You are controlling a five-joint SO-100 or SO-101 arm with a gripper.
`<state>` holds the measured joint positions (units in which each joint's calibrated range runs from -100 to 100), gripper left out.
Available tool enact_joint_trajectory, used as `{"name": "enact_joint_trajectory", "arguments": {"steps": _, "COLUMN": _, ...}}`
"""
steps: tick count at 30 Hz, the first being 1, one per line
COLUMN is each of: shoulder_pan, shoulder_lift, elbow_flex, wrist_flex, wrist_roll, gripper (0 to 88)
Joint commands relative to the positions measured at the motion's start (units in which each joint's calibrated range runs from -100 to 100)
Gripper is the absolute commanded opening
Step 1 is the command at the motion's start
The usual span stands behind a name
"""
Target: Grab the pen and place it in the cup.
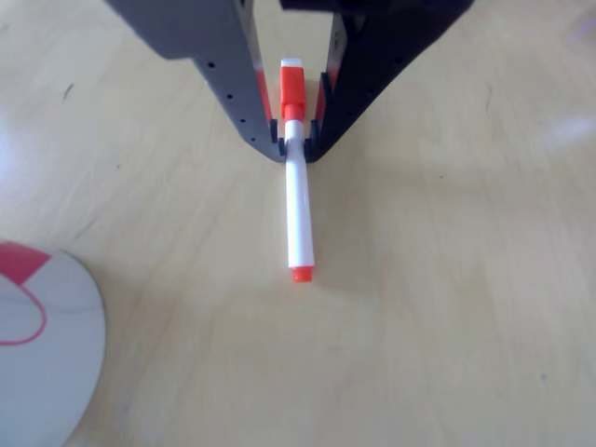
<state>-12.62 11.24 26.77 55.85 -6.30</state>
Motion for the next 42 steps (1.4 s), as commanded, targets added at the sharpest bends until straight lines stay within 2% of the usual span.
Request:
{"name": "enact_joint_trajectory", "arguments": {"steps": 1, "shoulder_pan": -0.60, "shoulder_lift": 0.04, "elbow_flex": -0.56, "wrist_flex": 0.28, "wrist_roll": -0.21, "gripper": 1.2}}
{"name": "enact_joint_trajectory", "arguments": {"steps": 8, "shoulder_pan": 0.31, "shoulder_lift": -1.95, "elbow_flex": -3.19, "wrist_flex": 0.71, "wrist_roll": -0.21, "gripper": 1.2}}
{"name": "enact_joint_trajectory", "arguments": {"steps": 16, "shoulder_pan": 1.31, "shoulder_lift": -10.08, "elbow_flex": -14.32, "wrist_flex": 10.52, "wrist_roll": 0.42, "gripper": 1.2}}
{"name": "enact_joint_trajectory", "arguments": {"steps": 20, "shoulder_pan": 4.40, "shoulder_lift": -12.65, "elbow_flex": -20.48, "wrist_flex": 13.36, "wrist_roll": 0.57, "gripper": 1.1}}
{"name": "enact_joint_trajectory", "arguments": {"steps": 32, "shoulder_pan": 16.67, "shoulder_lift": -13.81, "elbow_flex": -35.06, "wrist_flex": 9.74, "wrist_roll": 6.30, "gripper": 1.1}}
{"name": "enact_joint_trajectory", "arguments": {"steps": 42, "shoulder_pan": 15.83, "shoulder_lift": -13.65, "elbow_flex": -38.68, "wrist_flex": 2.60, "wrist_roll": 6.14, "gripper": 1.1}}
